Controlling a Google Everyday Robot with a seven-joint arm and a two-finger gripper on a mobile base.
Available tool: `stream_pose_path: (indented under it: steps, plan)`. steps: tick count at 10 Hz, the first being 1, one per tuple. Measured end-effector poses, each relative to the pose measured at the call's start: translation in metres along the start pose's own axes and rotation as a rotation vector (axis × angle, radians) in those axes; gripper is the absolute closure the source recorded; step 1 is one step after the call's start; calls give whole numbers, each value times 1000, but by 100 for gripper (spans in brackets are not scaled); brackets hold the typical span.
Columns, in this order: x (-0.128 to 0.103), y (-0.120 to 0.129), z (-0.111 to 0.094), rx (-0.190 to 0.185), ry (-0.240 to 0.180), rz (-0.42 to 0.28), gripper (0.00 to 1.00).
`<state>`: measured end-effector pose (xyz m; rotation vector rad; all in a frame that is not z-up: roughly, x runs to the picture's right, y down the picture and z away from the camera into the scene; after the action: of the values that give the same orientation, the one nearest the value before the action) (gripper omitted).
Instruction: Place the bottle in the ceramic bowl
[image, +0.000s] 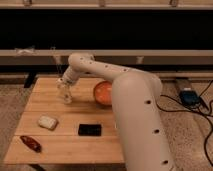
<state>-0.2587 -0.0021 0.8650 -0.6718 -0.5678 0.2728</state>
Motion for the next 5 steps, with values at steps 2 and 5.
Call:
stream_pose_path:
  steps: [2,5]
  plan:
    - [1,-3,1,1,-2,7,65]
    - [6,-6,-5,20,-12,25,95]
